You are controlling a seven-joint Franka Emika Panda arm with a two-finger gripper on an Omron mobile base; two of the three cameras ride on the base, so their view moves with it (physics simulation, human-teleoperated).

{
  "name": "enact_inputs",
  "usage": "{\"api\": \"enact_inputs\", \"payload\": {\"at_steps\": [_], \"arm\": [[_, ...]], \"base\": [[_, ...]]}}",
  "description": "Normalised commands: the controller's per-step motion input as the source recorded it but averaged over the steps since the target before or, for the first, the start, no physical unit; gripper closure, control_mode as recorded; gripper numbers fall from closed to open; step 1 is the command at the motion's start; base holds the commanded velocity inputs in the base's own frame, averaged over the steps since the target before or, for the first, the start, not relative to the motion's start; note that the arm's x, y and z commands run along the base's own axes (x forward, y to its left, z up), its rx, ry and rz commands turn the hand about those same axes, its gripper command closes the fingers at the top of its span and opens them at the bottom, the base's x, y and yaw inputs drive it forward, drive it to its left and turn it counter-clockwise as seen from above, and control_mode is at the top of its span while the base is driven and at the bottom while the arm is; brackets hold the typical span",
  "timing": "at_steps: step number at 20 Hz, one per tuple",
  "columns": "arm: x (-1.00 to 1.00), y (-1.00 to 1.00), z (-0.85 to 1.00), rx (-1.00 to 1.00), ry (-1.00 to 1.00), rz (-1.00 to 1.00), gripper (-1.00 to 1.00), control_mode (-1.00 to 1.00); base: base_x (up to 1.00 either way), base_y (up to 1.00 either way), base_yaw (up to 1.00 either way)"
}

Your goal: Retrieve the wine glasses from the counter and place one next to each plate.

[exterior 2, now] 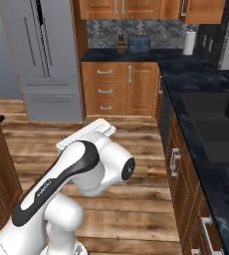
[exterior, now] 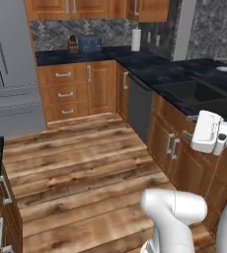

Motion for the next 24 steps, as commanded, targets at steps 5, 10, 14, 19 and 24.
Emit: {"api": "enact_inputs", "payload": {"at_steps": [5, 10, 14, 19, 24], "arm": [[0.0, 0.0, 0.0, 0.0, 0.0, 0.0, -1.0, 1.0], [0.0, 0.0, 0.0, 0.0, 0.0, 0.0, -1.0, 1.0], [0.0, 0.0, 0.0, 0.0, 0.0, 0.0, -1.0, 1.0], [0.0, 0.0, 0.0, 0.0, 0.0, 0.0, -1.0, 1.0], [0.0, 0.0, 0.0, 0.0, 0.0, 0.0, -1.0, 1.0]], "base": [[1.0, 0.38, 0.28], [1.0, 0.32, 0.35], [1.0, 0.02, 0.44], [1.0, -0.05, 0.51], [1.0, -0.23, 0.57]]}}
